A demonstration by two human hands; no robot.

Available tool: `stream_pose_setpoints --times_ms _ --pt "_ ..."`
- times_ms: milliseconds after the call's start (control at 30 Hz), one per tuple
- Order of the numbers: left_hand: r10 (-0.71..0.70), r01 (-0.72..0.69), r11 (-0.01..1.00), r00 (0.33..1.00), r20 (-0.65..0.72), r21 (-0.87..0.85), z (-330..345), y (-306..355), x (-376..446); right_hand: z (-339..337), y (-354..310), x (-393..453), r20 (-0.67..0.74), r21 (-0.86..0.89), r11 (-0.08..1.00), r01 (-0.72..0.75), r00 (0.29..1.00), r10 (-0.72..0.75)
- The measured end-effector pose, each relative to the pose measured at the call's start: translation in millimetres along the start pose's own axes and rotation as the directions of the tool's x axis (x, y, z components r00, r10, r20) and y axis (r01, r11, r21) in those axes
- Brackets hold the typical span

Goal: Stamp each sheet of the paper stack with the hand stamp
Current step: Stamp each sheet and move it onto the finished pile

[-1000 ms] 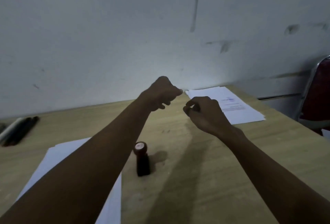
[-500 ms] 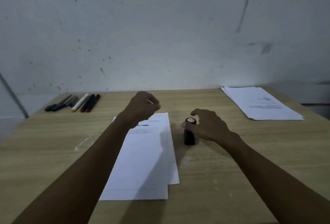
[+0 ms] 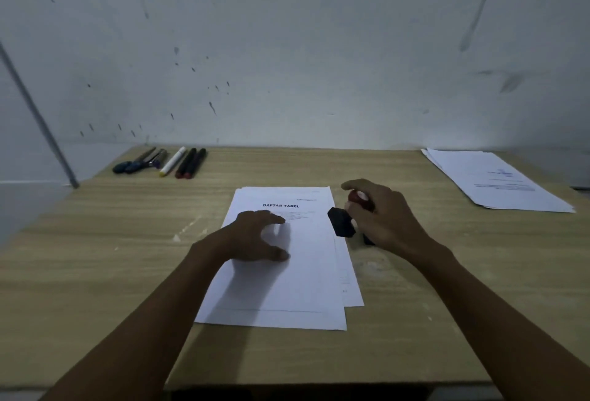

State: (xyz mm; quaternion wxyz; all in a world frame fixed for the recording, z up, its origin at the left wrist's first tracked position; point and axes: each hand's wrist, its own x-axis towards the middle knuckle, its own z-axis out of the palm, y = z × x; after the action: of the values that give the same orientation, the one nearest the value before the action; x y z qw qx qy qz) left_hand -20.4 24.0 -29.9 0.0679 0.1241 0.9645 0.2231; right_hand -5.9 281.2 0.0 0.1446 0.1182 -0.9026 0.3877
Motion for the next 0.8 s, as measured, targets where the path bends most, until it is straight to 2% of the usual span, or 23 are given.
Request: stream_pose_setpoints --times_ms 133,300,433,567,667,800 --pt "0.000 0.002 0.999 0.999 -0.038 0.046 13.3 -1.8 1.2 22.8 -10.6 -4.3 0.093 -0.024 1.000 0.015 0.996 -0.013" --pt "-0.023 0.026 0.997 0.999 -0.042 0.074 18.4 -1.8 3.7 34.1 -18.7 -2.8 0.167 -0.193 0.978 0.077 0.985 -0.045" --pt "-0.012 0.017 0.997 0.998 -0.056 0.080 20.4 -9.8 3.8 39.1 -24.5 4.6 0.167 -0.378 0.916 0.135 0.983 -0.075" --pt "0.008 -0.004 1.000 0.990 -0.140 0.025 34.3 -19.9 -0.1 49.1 -30.0 8.8 0.157 -0.499 0.857 0.131 0.986 -0.059" --pt "0.025 -0.016 0.999 0.977 -0.211 0.043 43.1 -24.3 -2.1 59.1 -33.9 7.3 0.151 -0.548 0.828 0.119 0.988 -0.042" --pt "0.026 -0.017 0.999 0.977 -0.210 0.044 45.4 -27.0 -0.8 66.3 -36.2 3.9 0.156 -0.573 0.811 0.118 0.987 -0.034"
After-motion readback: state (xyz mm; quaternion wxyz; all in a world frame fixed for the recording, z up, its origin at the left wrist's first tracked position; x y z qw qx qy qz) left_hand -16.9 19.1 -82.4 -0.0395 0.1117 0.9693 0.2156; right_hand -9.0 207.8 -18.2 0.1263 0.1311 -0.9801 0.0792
